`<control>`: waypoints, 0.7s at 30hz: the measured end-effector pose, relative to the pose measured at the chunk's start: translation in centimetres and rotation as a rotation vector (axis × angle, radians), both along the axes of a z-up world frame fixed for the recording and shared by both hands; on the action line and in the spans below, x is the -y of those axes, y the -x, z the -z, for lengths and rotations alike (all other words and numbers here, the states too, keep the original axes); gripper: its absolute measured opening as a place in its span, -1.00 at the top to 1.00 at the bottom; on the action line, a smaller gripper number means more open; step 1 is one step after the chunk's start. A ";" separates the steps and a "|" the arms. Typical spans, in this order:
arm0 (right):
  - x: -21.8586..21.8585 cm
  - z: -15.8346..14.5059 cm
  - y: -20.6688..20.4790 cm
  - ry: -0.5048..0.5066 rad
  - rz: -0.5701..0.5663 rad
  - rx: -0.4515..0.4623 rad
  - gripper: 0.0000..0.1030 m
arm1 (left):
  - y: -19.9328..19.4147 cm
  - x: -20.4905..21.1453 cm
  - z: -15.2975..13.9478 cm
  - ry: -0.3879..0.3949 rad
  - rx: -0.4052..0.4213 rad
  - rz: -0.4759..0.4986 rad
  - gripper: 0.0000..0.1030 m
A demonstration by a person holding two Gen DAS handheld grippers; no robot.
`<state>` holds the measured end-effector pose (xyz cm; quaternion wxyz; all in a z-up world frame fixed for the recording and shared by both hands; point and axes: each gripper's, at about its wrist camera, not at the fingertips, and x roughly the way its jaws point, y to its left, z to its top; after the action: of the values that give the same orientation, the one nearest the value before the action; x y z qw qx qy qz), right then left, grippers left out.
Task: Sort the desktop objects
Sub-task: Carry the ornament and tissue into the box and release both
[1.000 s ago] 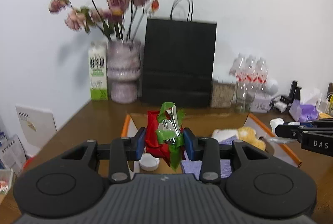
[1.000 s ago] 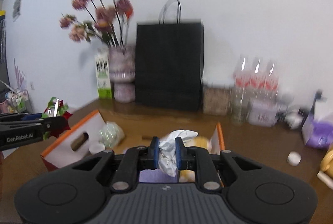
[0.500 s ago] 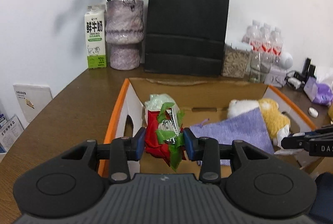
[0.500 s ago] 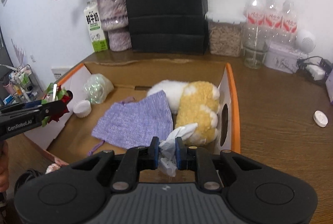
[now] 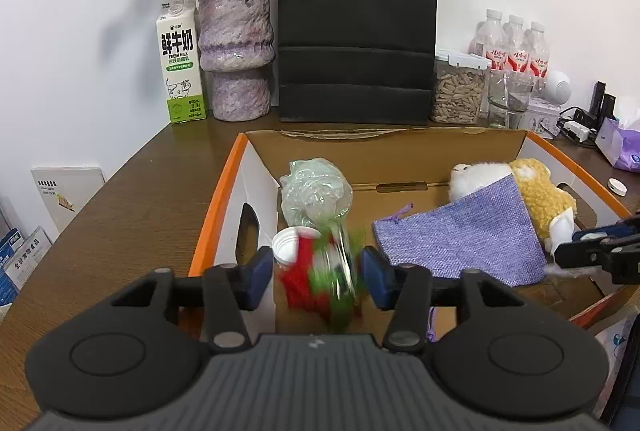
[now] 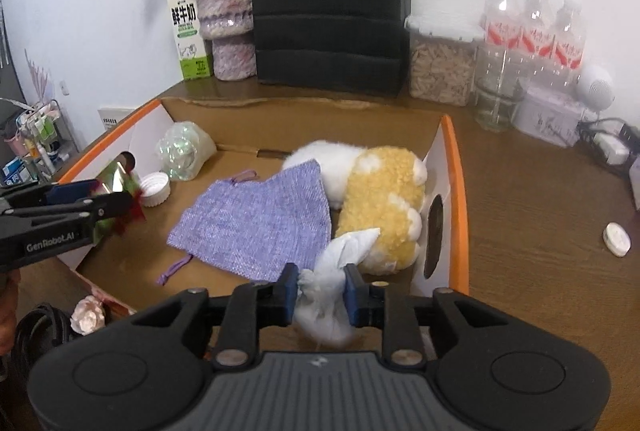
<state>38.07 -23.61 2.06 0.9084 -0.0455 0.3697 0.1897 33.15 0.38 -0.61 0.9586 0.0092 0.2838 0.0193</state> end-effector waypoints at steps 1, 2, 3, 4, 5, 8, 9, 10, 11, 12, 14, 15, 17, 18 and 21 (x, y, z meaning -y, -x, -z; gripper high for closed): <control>0.0 -0.2 0.1 0.000 0.001 0.011 0.40 | 0.1 0.0 0.0 -0.001 0.004 0.002 -0.12; 0.0 -0.4 0.3 -0.005 -0.003 0.023 0.33 | 0.2 0.0 -0.1 0.001 0.011 0.005 -0.23; 0.1 -0.6 0.5 -0.012 -0.006 0.034 0.16 | 0.3 0.0 -0.2 0.003 0.022 0.007 -0.32; 0.1 -0.9 0.6 -0.016 -0.007 0.046 -0.05 | 0.5 0.1 -0.4 0.002 0.034 0.008 -0.55; 0.1 -1.1 0.8 -0.019 -0.006 0.061 -0.17 | 0.7 0.1 -0.6 -0.001 0.051 0.005 -0.69; 0.1 -1.9 1.6 -0.027 0.003 0.119 -0.76 | 1.6 0.2 -1.1 -0.006 0.115 -0.008 -1.00; 0.1 -2.2 2.0 -0.034 -0.001 0.139 -0.83 | 1.8 0.1 -1.3 -0.004 0.136 -0.014 -1.00; 0.1 -2.5 2.3 -0.043 -0.005 0.158 -0.85 | 2.1 0.1 -1.5 -0.001 0.159 -0.022 -1.00; 0.0 -2.8 2.5 -0.049 -0.006 0.172 -0.86 | 2.2 0.0 -1.6 0.000 0.174 -0.030 -1.00; -0.1 -3.0 2.8 -0.050 -0.003 0.187 -0.90 | 2.3 0.0 -1.8 0.002 0.183 -0.039 -1.00; -0.2 -3.4 3.3 -0.048 0.003 0.211 -0.93 | 2.3 -0.2 -2.0 0.010 0.189 -0.051 -1.00; -0.3 -3.6 3.5 -0.046 0.005 0.222 -0.93 | 2.4 -0.3 -2.1 0.017 0.191 -0.057 -1.00; -0.4 -3.8 3.8 -0.042 0.007 0.231 -0.93 | 2.6 -0.4 -2.3 0.023 0.199 -0.067 -1.00; -0.4 -3.9 3.9 -0.040 0.010 0.234 -0.93 | 2.6 -0.5 -2.4 0.022 0.202 -0.070 -1.00; -0.4 -4.2 4.2 -0.037 0.024 0.238 -0.95 | 3.0 -0.4 -2.8 0.020 0.216 -0.073 -1.00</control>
<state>33.86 -23.21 6.21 0.9488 -0.0464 0.2565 0.1787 30.18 0.80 2.15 0.9824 -0.0130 0.1791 0.0521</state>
